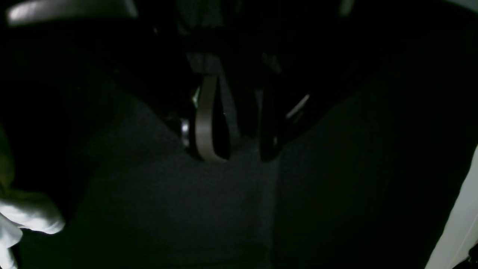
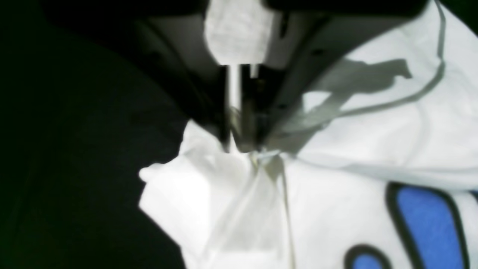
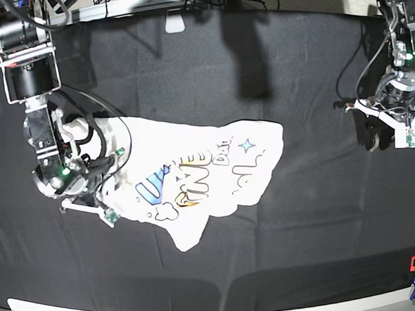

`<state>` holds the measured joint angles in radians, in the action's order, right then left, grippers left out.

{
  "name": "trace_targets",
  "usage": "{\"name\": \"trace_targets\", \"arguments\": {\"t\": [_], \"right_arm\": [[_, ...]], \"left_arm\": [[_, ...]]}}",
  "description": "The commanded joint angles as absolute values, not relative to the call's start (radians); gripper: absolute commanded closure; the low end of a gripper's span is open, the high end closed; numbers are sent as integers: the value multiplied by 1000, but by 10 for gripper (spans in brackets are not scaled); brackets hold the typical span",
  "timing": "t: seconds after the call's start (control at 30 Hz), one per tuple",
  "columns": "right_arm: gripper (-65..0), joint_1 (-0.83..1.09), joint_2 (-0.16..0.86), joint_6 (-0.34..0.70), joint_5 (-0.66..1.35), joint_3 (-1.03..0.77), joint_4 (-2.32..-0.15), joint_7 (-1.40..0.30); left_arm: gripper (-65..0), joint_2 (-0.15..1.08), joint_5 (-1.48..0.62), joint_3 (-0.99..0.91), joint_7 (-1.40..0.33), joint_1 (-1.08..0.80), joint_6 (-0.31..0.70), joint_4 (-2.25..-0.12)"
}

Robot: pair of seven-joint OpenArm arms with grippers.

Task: Layout the t-shirt on the table in an organized manner, then fold the t-shirt properly
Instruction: 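Reach the right gripper to the t-shirt hem and pull it outward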

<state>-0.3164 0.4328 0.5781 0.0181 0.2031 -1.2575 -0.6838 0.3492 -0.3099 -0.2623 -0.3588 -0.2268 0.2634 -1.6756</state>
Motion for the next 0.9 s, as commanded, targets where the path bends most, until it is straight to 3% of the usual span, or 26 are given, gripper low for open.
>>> {"name": "trace_targets", "arguments": {"t": [0.0, 0.17, 0.3, 0.6, 0.87], "right_arm": [[0, -355, 443, 559, 2, 197, -1274, -630], [0, -411, 443, 408, -110, 197, -1271, -497], [0, -500, 443, 383, -110, 197, -1222, -455], [0, -779, 438, 271, -178, 197, -828, -247], [-23, -822, 432, 305, -13, 197, -748, -385]], "left_arm": [[-164, 363, -312, -268, -328, -219, 266, -1695], [-164, 363, -312, -268, -332, -219, 265, -1696], [-164, 363, -313, -268, -347, -222, 265, -1695], [-164, 360, -316, -268, -351, -253, 265, -1696], [-169, 313, -354, -267, -321, -229, 282, -1696]]}}
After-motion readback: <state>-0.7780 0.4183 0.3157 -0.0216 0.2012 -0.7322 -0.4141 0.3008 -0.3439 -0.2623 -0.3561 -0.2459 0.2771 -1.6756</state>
